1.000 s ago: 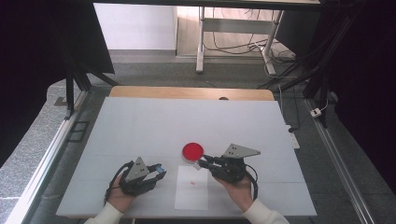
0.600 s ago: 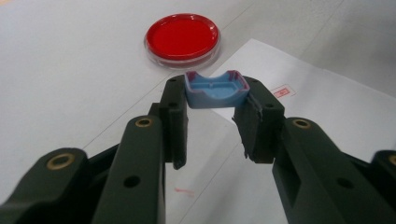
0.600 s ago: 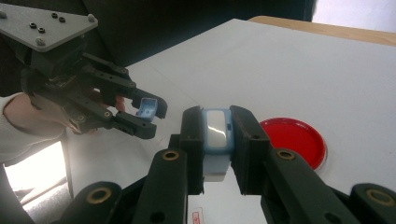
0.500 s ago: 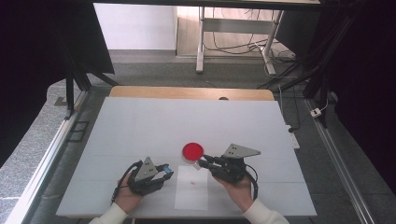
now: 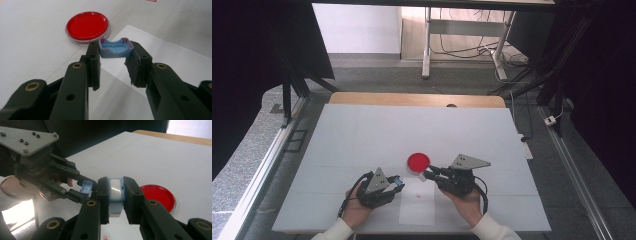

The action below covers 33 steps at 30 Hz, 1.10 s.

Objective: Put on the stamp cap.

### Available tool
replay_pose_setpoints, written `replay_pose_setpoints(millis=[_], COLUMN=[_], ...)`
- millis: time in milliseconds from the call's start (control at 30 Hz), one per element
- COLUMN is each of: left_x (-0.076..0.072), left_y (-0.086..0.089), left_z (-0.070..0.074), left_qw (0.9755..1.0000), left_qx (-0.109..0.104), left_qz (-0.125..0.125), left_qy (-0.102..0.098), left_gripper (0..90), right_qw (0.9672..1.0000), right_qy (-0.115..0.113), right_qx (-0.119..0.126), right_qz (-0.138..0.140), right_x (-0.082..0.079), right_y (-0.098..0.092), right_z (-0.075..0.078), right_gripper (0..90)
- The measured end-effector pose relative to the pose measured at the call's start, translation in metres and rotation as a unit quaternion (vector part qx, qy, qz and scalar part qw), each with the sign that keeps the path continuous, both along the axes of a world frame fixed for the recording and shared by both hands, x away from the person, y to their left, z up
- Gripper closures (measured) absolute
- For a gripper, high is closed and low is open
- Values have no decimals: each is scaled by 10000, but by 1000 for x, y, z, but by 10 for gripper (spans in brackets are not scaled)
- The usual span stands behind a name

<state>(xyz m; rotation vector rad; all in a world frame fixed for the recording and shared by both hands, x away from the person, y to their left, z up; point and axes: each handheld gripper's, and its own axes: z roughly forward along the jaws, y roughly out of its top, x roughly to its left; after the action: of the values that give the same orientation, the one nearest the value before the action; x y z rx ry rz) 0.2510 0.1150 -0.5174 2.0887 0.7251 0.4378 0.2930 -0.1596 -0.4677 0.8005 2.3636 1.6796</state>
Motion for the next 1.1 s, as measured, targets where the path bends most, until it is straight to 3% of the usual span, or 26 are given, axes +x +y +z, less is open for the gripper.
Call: replay_pose_setpoints(millis=[1100], left_x=[12], left_y=[-36], left_z=[-6], left_qw=[9998], left_qx=[99], left_qz=[-185], left_qy=[-17], left_gripper=[647], right_qw=[9998], right_qy=[85], right_qx=[7], right_qz=[-180], right_x=[0], right_y=[5], right_z=[-5], right_gripper=[752])
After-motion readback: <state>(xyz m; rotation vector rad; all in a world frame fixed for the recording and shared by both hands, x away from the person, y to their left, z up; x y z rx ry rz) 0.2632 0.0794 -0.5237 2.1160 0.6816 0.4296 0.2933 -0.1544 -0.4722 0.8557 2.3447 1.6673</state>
